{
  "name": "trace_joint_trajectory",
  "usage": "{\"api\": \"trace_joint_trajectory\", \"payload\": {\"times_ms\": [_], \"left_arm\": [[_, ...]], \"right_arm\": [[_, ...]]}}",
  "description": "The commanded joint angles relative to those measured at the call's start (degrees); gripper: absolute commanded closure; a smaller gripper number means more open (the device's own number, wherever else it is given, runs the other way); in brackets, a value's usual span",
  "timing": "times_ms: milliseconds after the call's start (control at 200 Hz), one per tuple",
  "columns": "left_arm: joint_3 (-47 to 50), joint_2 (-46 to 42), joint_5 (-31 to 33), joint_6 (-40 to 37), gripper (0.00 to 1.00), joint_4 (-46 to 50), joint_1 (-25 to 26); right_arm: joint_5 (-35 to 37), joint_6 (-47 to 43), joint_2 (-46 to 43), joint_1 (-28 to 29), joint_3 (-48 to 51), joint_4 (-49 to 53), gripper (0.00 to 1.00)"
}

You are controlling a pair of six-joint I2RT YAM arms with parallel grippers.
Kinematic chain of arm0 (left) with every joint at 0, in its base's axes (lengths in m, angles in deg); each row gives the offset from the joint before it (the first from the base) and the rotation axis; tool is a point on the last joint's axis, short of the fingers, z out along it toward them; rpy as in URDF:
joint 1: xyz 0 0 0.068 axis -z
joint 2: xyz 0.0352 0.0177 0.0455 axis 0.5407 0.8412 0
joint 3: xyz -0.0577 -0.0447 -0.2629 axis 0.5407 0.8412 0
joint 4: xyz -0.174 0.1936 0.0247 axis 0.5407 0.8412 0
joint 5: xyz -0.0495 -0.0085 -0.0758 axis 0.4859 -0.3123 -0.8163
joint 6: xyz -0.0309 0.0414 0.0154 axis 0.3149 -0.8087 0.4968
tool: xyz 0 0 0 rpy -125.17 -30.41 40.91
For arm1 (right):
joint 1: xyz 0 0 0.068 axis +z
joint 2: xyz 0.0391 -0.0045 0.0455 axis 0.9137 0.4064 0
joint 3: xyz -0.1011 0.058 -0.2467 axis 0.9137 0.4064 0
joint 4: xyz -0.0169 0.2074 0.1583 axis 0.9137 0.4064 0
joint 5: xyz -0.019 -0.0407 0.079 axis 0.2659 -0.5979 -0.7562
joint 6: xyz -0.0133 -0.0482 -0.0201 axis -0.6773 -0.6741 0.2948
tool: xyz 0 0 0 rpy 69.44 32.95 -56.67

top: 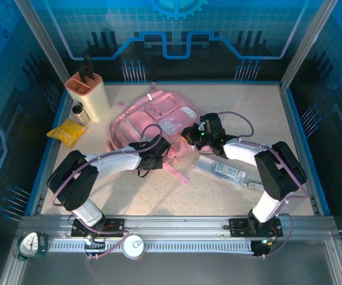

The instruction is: Pack the student bag

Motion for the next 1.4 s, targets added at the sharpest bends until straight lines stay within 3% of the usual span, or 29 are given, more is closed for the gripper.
{"api": "trace_joint_trajectory", "payload": {"times_ms": [0, 250, 405, 490, 555, 610, 780, 1046, 1166, 1281, 1396], "left_arm": [[2.0, -4.4, 3.7, -3.3, 1.00, 4.0, -1.7], [5.1, -10.7, 1.4, -8.0, 1.00, 10.0, -4.2], [3.6, -12.0, -10.7, -7.3, 1.00, 5.2, -3.1], [-0.3, -10.4, -10.5, -5.6, 1.00, 3.6, -0.2], [-4.2, -8.2, -9.6, -4.6, 1.00, 3.4, 1.5], [-6.8, -6.4, -9.3, -4.2, 1.00, 2.7, 2.4], [-12.2, -2.2, -10.2, -4.5, 1.00, 0.6, 3.7], [-12.6, -1.0, -9.5, -5.2, 1.00, 0.7, 4.5], [-11.7, -1.4, -8.6, -5.2, 1.00, 0.9, 4.5], [-11.4, -1.7, -9.3, -4.8, 1.00, 0.7, 4.5], [-11.2, -1.4, -9.9, -5.1, 1.00, 0.4, 4.5]], "right_arm": [[1.5, -3.6, -2.0, -2.4, -1.3, -0.1, 1.00], [-2.1, -7.8, 1.6, -7.9, -5.7, 1.6, 1.00], [-4.8, -12.3, 6.6, -10.5, -12.3, 5.9, 1.00], [-7.3, -15.1, 8.9, -11.4, -16.4, 9.3, 1.00], [-7.9, -17.0, 8.9, -11.7, -17.6, 11.9, 0.91], [-7.7, -18.7, 7.4, -11.7, -17.0, 13.3, 0.76], [-10.5, -22.1, 1.7, -11.3, -14.7, 22.2, 0.53], [-14.1, -20.2, -7.8, -6.3, -4.4, 24.0, 0.33], [-13.8, -16.1, -8.1, -2.0, -1.8, 19.4, 0.33], [-13.1, -9.8, -6.0, 0.6, -0.3, 11.4, 0.40], [-10.8, -9.2, -2.7, 1.4, -2.3, 10.6, 0.44]]}}
